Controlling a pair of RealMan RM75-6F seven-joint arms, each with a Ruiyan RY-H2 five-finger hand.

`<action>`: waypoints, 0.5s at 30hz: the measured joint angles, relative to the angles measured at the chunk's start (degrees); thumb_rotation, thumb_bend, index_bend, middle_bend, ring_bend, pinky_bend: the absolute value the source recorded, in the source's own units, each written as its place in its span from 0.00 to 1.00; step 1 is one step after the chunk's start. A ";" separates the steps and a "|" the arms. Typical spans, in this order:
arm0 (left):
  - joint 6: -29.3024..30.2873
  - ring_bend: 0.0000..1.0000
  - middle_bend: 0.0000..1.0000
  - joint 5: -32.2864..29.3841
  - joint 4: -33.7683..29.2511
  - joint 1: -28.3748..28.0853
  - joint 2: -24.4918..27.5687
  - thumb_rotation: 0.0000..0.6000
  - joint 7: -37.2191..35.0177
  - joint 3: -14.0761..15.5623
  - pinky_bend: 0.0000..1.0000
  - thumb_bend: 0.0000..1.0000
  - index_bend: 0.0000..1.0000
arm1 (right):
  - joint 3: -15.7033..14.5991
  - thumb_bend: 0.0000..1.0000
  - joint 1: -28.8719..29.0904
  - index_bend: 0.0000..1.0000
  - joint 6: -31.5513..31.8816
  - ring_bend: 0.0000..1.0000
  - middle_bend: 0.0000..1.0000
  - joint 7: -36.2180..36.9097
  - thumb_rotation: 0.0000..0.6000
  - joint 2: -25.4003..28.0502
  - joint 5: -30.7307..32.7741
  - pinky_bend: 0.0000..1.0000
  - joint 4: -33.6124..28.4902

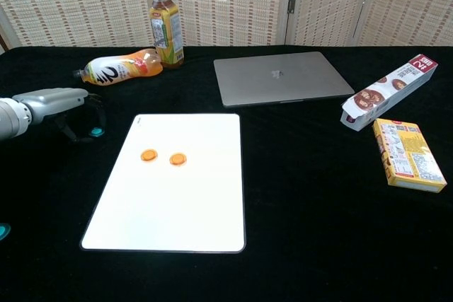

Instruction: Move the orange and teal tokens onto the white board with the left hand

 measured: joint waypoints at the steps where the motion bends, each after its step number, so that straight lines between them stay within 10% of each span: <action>1: -0.02 0.08 0.15 0.16 0.48 -0.02 -0.24 1.00 -0.40 -0.10 0.00 0.41 0.42 | -0.01 0.38 -0.04 0.00 0.00 0.02 0.00 0.02 1.00 -0.02 0.04 0.00 0.02; 15: -0.49 0.11 0.17 1.21 2.88 -0.07 -1.65 1.00 -1.24 -0.30 0.00 0.41 0.51 | 0.04 0.38 -0.08 0.00 -0.01 0.02 0.00 -0.08 1.00 0.00 0.21 0.00 0.00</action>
